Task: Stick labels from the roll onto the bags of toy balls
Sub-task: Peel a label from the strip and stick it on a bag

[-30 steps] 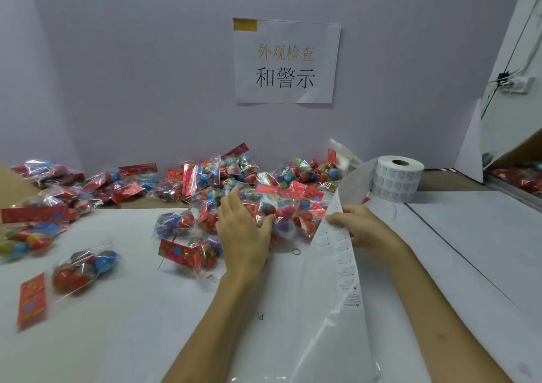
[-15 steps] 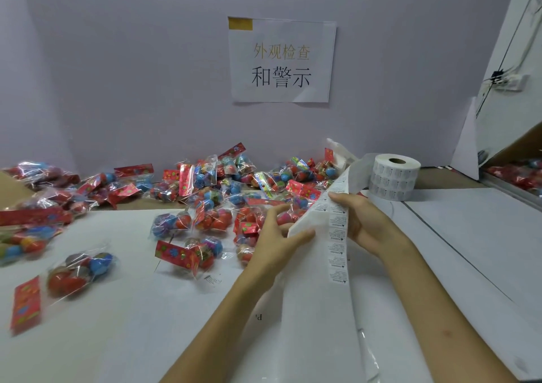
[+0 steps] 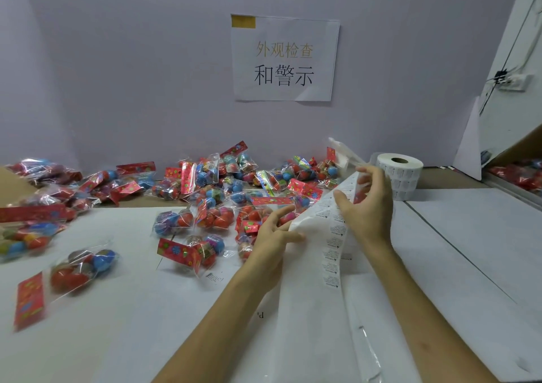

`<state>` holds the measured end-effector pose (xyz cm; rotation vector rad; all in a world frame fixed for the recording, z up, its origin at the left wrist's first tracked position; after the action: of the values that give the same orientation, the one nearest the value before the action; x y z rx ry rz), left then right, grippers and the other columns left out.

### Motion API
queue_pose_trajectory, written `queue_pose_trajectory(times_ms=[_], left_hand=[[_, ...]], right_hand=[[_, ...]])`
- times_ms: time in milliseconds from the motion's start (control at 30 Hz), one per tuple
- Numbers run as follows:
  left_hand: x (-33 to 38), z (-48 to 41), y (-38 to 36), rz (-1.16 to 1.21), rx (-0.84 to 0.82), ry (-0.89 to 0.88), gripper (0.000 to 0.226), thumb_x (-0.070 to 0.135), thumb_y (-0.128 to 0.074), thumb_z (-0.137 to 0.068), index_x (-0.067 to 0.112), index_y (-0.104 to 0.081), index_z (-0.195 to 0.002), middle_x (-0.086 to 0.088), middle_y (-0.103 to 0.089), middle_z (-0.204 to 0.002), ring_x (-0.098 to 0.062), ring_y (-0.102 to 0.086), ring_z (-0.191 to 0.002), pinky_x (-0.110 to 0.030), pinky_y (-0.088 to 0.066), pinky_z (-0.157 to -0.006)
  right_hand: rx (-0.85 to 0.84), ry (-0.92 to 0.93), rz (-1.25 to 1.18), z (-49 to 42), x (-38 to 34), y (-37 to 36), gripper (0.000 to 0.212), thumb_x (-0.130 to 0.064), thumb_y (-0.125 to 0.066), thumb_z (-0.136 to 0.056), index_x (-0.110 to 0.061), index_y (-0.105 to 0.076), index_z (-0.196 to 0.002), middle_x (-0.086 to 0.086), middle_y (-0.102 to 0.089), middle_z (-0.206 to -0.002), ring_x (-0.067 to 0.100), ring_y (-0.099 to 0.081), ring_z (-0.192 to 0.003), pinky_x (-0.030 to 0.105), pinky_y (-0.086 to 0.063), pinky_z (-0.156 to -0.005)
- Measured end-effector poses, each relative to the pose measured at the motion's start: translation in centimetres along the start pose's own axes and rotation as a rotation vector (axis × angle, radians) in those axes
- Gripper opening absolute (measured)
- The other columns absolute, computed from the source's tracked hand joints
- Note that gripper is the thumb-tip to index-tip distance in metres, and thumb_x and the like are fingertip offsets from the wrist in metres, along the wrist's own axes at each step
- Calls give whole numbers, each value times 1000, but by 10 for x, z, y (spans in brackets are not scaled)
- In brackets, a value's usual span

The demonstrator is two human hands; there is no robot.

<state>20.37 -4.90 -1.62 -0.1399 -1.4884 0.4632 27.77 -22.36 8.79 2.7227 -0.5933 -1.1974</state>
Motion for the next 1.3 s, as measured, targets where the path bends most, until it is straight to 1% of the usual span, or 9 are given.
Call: queue_pose_trajectory(times_ms=[67,133,333,500,600,700,1033,1167,1300], left_hand=[[0,1,0,9,0,5,65,-15,-61,-83,24,-59,-135,-15,-63,-132,-38,-69,-109,-40,-62,-72],[0,1,2,14,2,4,63,-11,-62,-83,25,-61,-134,-14,-63,-129,-35,-71,-101,-37,-61,-67],[3,4,3,19,6,4,57,-5,-60,-86,28,-62,-133,-16,-63,-130,-35,-70,-101,-35,-60,-65],[4,4,3,55,-1,-17,58,-9,-56,-88,24,-60,-134,-16,-64,-129,-36,-70,-102,-40,-63,-71],[7,5,2,68,-5,-35,59,-13,-54,-87,21,-59,-135,-15,-65,-126,-32,-71,-94,-40,-63,-72],[7,4,2,77,-2,-41,62,-17,-52,-86,19,-60,-136,-15,-67,-121,-28,-71,-84,-37,-62,-64],[6,4,2,45,21,-34,62,-20,-52,-84,25,-68,-124,-15,-67,-120,-27,-72,-83,-34,-60,-61],[7,4,2,28,21,-37,63,-21,-51,-85,25,-69,-123,-16,-66,-120,-30,-71,-86,-35,-60,-61],[7,3,1,13,18,-57,62,-22,-50,-84,27,-74,-114,-7,-73,-102,-25,-74,-77,-39,-63,-64]], right_hand=[[-50,115,4,4,-17,-7,24,-13,-80,-78,-23,-67,-97,-5,-56,-100,16,-52,-94,36,-50,-81],[-68,222,63,11,-31,-11,6,-21,-74,-78,-23,-73,-84,-7,-60,-95,15,-49,-94,36,-42,-82],[-162,340,140,19,-47,-20,7,-34,-74,-74,-32,-76,-80,-10,-66,-103,15,-51,-104,27,-25,-90],[-331,348,218,25,-41,-37,18,-42,-73,-73,-32,-76,-87,-9,-64,-109,15,-51,-112,32,-25,-97],[-340,335,213,25,-39,-38,18,-43,-73,-74,-32,-76,-88,-9,-65,-109,16,-52,-112,33,-25,-97],[-346,332,193,25,-38,-40,17,-43,-72,-75,-31,-75,-86,-10,-66,-107,15,-52,-110,34,-26,-98],[-340,295,122,23,-31,-39,9,-30,-84,-76,-31,-76,-80,-15,-67,-98,9,-50,-105,45,-31,-101],[-326,284,123,22,-31,-38,11,-26,-87,-75,-29,-77,-77,-15,-68,-95,12,-52,-103,40,-29,-100],[-298,263,111,21,-30,-34,11,-23,-87,-75,-26,-77,-73,-15,-69,-92,13,-53,-101,32,-24,-96]])
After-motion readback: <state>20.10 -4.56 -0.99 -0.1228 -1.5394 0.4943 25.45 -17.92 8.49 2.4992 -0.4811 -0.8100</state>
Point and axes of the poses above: each hand's wrist, its own z-axis away from the middle knuckle, its own y-axis out of the back of the hand, x = y × z, the point moved 10 cm from there along -z, towards the middle knuckle
